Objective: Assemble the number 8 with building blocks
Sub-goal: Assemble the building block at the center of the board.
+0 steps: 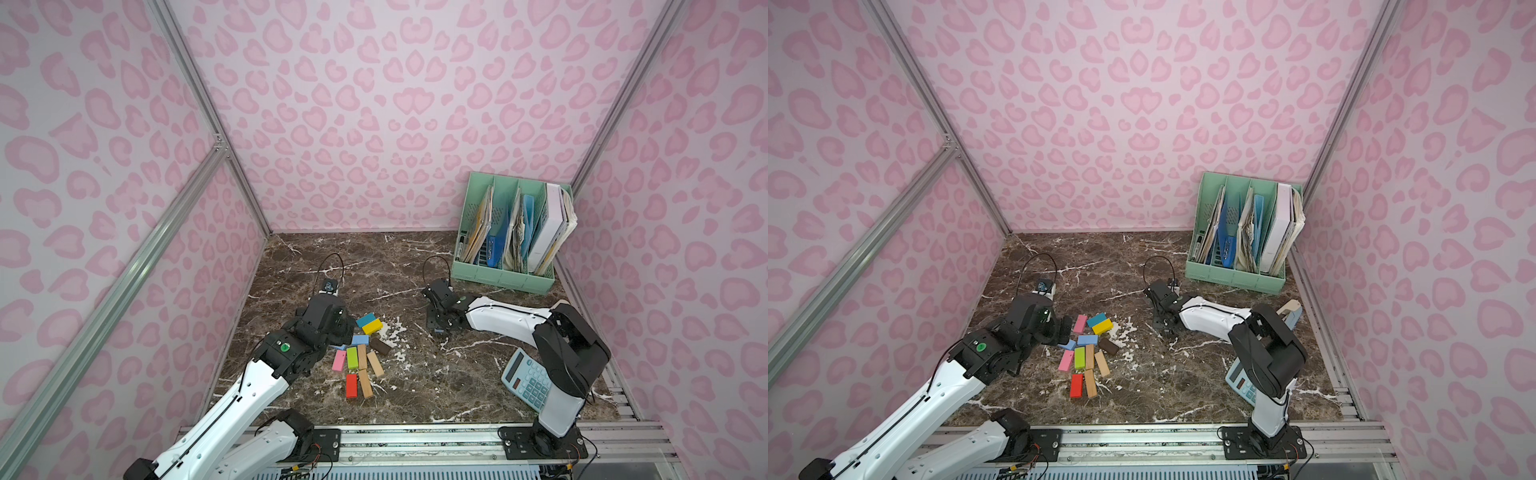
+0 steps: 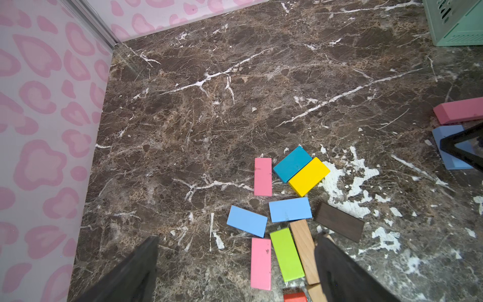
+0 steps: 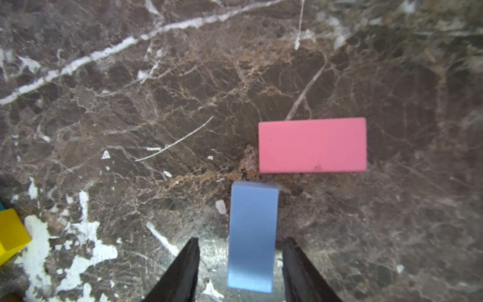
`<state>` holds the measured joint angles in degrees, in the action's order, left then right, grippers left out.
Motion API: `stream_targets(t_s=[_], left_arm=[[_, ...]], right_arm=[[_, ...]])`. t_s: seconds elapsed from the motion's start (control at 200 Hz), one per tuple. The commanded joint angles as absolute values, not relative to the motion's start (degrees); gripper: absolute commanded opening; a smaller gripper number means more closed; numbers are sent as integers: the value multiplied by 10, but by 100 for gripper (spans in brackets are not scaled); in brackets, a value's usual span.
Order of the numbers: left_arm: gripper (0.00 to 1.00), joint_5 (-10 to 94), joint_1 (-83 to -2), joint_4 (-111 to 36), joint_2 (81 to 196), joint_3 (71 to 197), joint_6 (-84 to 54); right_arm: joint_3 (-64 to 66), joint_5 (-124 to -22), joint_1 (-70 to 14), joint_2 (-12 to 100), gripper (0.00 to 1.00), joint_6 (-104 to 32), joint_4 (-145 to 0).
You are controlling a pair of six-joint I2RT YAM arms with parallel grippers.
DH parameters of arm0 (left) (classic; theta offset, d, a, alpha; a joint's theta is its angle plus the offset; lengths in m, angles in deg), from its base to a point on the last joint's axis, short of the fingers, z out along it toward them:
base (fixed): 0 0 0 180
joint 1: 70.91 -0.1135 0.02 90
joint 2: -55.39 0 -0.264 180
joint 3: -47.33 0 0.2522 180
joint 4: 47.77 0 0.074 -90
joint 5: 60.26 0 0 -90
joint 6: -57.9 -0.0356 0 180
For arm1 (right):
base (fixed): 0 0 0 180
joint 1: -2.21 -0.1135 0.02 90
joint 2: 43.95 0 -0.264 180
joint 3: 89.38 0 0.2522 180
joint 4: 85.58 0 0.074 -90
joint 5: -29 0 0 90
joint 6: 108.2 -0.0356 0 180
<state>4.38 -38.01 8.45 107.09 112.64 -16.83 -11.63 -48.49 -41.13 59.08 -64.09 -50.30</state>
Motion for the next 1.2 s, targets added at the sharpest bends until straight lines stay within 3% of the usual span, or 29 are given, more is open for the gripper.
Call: stream_targets(t_s=[0.0,1.195], left_arm=[[97,38,-380,91,1067,1130,-168],[97,41,-380,94,1071,1131,-172]], right_arm=[[-112,-490,-408,590,54,-634,-495],[-111,-499,-398,627,29,-626,-505]])
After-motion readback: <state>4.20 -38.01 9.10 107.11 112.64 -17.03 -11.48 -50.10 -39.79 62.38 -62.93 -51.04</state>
